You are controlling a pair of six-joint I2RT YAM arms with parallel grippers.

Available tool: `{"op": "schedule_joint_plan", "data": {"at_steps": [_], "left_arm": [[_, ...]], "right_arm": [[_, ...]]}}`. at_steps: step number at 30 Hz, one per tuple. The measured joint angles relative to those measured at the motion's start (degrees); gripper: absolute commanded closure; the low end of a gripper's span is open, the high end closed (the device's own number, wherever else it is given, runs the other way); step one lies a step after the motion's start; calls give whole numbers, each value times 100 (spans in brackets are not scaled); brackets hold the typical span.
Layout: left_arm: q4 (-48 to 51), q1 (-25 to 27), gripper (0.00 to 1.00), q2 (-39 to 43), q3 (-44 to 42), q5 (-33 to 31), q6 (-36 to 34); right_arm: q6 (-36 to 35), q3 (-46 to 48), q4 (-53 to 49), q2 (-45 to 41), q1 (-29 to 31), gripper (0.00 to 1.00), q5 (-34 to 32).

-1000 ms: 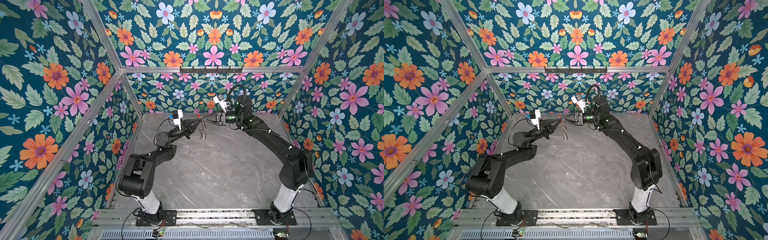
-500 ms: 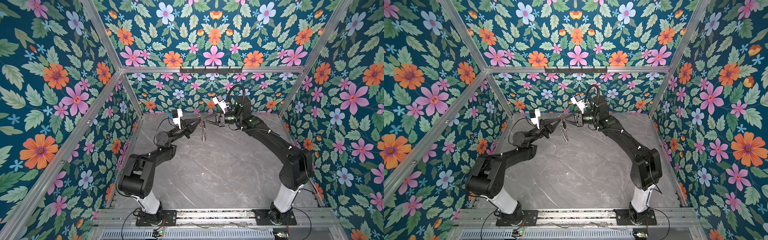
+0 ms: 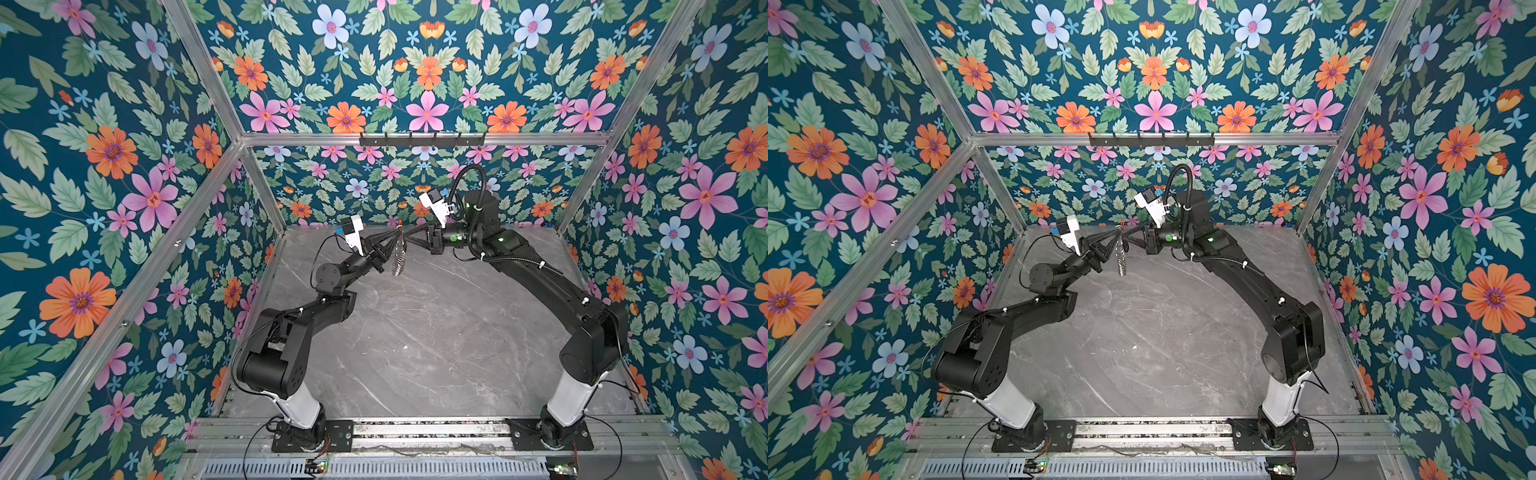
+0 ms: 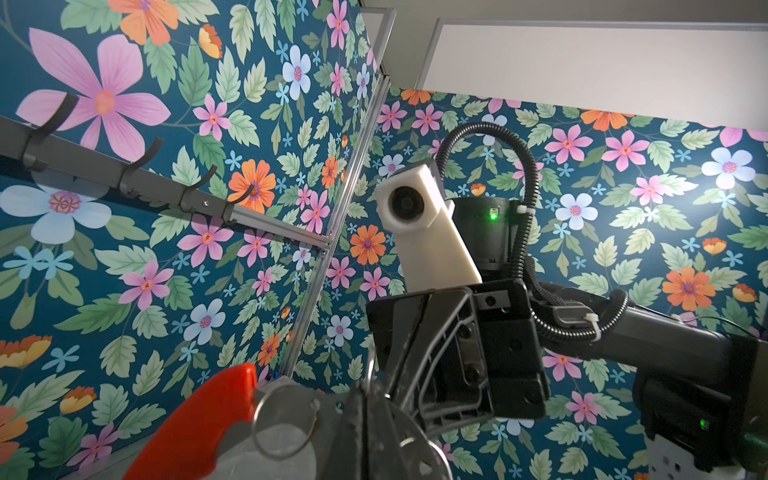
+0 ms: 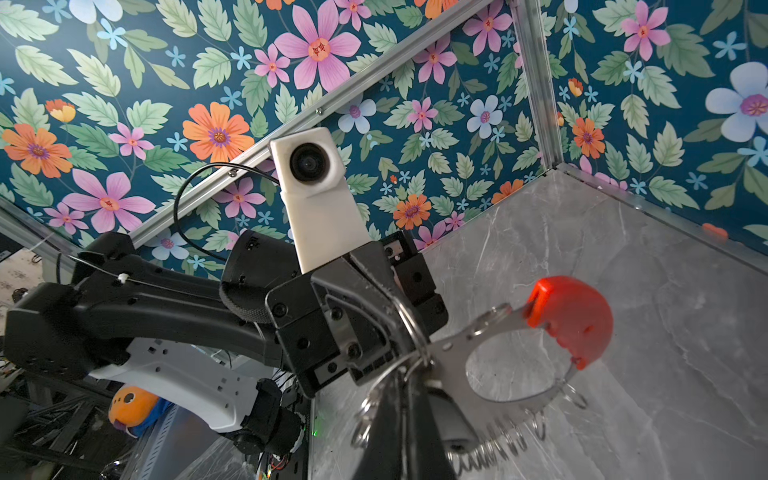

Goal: Put the keys on the keyring

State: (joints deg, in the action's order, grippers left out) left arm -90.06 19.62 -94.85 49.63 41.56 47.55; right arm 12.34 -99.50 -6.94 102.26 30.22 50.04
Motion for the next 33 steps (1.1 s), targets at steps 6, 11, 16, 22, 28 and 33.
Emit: {"op": "schedule_joint_plan", "data": {"at_steps": [6,11,16,22,28,33], "left_arm": [[-133,59,100,-2,7,-22,2],[-151,72,100,-2,-11,175,0],[-155,72,100,-7,-26,337,2],[-157,76,100,-79,48,503,46],[-160,74,100,-79,70,590,94],[-160,87,100,-90,118,634,155]], "right_arm": [[-122,140,-501,-87,52,70,24],[-81,378,-551,-417,-249,69,42],[-46,487,-402,-627,-398,69,83],[299,479,13,-601,-433,71,413],[710,474,439,-470,-422,73,780],[846,452,599,-411,-428,80,850]]}}
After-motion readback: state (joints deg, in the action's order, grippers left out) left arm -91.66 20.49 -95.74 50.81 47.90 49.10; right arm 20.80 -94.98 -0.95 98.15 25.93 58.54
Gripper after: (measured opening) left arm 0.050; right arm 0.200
